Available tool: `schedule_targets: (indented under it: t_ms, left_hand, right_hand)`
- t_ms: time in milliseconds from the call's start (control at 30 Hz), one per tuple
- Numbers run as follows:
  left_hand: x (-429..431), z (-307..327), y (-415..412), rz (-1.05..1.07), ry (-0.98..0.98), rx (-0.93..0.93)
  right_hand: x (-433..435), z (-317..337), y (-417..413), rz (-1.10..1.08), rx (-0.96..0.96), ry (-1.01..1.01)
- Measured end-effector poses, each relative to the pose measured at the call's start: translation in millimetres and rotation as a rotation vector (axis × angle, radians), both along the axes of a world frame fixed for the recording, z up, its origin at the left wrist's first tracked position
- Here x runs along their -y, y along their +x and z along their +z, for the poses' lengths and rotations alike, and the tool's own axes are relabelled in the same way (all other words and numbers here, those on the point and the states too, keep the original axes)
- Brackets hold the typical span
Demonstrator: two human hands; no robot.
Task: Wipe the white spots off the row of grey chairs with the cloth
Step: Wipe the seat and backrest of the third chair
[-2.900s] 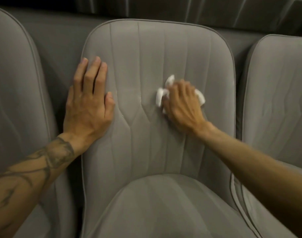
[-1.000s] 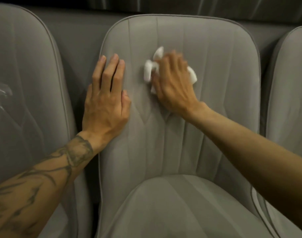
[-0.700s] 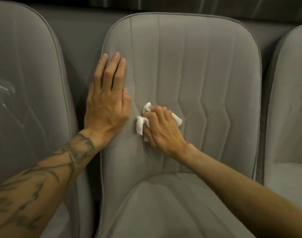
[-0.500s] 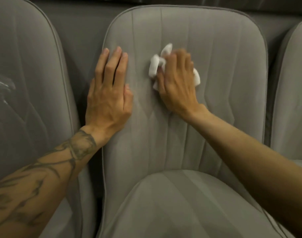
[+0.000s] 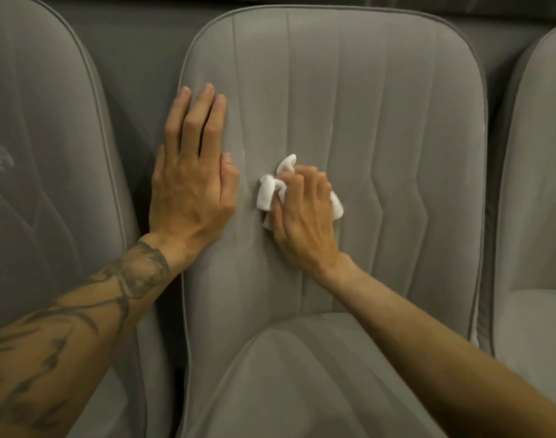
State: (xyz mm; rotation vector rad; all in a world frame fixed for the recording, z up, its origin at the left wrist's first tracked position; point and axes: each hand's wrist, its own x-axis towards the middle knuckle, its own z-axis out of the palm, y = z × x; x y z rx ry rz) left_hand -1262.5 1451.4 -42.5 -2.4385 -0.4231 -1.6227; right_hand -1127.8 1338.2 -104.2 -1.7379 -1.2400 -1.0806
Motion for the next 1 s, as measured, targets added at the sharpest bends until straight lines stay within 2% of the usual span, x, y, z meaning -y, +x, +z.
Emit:
schedule_targets:
  t_ms: [67, 133, 200, 267, 367, 400, 500, 567, 633, 700, 800, 900, 1000]
  left_hand:
    - [-0.6, -0.3, -0.6, 0.006, 0.006, 0.002]
    - [-1.1, -0.4, -1.8, 0.019, 0.011, -0.002]
    - [0.9, 0.0, -2.1, 0.027, 0.008, -0.004]
    - [0.6, 0.7, -2.4, 0.029, 0.012, 0.003]
    - [0.5, 0.4, -2.0, 0.019, 0.004, 0.011]
    - [0.8, 0.6, -1.9, 0.017, 0.001, 0.010]
    - [1.4, 0.6, -2.8, 0.000, -0.003, 0.009]
    - [0.7, 0.5, -2.4, 0.006, -0.003, 0.019]
    - [0.5, -0.4, -1.8, 0.039, -0.010, 0.030]
    - [0.0, -1.3, -1.8, 0.059, -0.029, 0.052]
    - [-1.3, -1.2, -2.0, 0.011, -0.051, 0.059]
    - [-5.1, 0.2, -5.1, -0.065, -0.083, 0.071]
    - [-8.2, 1.2, -12.1, -0.122, -0.101, 0.046]
  right_hand:
    - [0.0, -35.9, -22.6, 0.065, 0.006, -0.069]
    - [19.6, -80.2, -40.0, 0.192, 0.073, -0.273]
    - [37.4, -91.9, -31.6, 0.297, 0.156, -0.459]
    - [32.5, -79.0, -17.4, 0.293, 0.180, -0.439]
    - [13.3, -69.8, -18.0, 0.149, -0.033, -0.120]
    - [11.0, -79.8, -27.7, 0.138, -0.088, -0.084]
    - [20.0, -127.2, -54.9, 0.228, -0.043, -0.241]
    - [27.5, -131.1, -48.4, 0.282, 0.037, -0.342]
    - [26.4, -110.8, -40.5, 0.267, 0.066, -0.353]
    - [14.9, -71.8, -37.2, 0.196, 0.043, -0.240]
    - [-12.4, 17.3, -31.2, 0.034, 0.062, -0.037]
    - [-40.5, 95.5, -23.2, -0.030, 0.052, 0.065]
    - [-45.4, 97.6, -35.4, -0.043, 0.007, 0.050]
